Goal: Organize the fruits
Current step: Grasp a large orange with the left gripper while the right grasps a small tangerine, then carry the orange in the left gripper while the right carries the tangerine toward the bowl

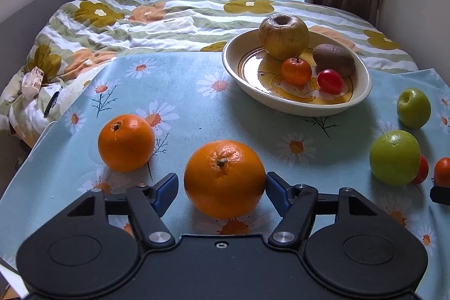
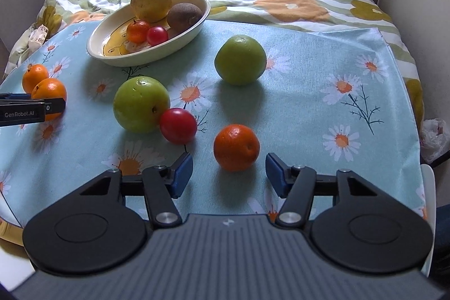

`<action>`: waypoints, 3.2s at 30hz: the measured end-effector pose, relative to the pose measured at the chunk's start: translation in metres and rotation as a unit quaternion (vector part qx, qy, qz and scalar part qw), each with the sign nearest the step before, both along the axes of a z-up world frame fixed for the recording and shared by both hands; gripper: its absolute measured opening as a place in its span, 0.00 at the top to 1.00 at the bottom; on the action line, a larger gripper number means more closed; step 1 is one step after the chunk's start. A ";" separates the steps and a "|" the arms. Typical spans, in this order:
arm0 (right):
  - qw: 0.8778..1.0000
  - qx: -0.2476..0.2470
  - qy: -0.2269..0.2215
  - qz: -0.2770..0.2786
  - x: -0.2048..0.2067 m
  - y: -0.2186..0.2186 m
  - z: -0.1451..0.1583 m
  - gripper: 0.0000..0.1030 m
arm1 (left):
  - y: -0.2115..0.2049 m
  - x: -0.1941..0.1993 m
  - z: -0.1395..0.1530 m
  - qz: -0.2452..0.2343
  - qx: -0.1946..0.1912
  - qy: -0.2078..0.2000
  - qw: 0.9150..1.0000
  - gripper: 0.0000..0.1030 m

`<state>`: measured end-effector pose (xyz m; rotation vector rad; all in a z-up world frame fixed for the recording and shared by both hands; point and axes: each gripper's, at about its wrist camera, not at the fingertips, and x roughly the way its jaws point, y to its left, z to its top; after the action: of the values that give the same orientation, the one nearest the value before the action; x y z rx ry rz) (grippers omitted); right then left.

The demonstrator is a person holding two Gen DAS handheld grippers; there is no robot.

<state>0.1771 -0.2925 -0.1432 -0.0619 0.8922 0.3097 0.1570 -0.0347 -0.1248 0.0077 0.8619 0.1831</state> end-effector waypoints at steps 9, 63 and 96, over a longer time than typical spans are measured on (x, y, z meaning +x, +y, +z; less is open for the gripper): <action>1.000 0.005 0.004 0.002 0.004 -0.003 -0.001 0.39 | -0.003 -0.003 0.002 -0.003 -0.001 0.002 1.000 0.36; 0.997 0.035 -0.061 -0.009 0.018 0.052 0.140 0.52 | 0.003 -0.012 0.138 -0.084 0.004 -0.071 0.994 0.37; 0.992 0.017 -0.002 -0.127 0.126 0.109 0.090 0.51 | 0.019 0.164 0.038 -0.230 0.012 0.037 0.972 0.37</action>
<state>0.3028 -0.1838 -0.0534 0.0822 0.8798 0.0879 0.3212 -0.0161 -0.0865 0.2356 0.9089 -0.2436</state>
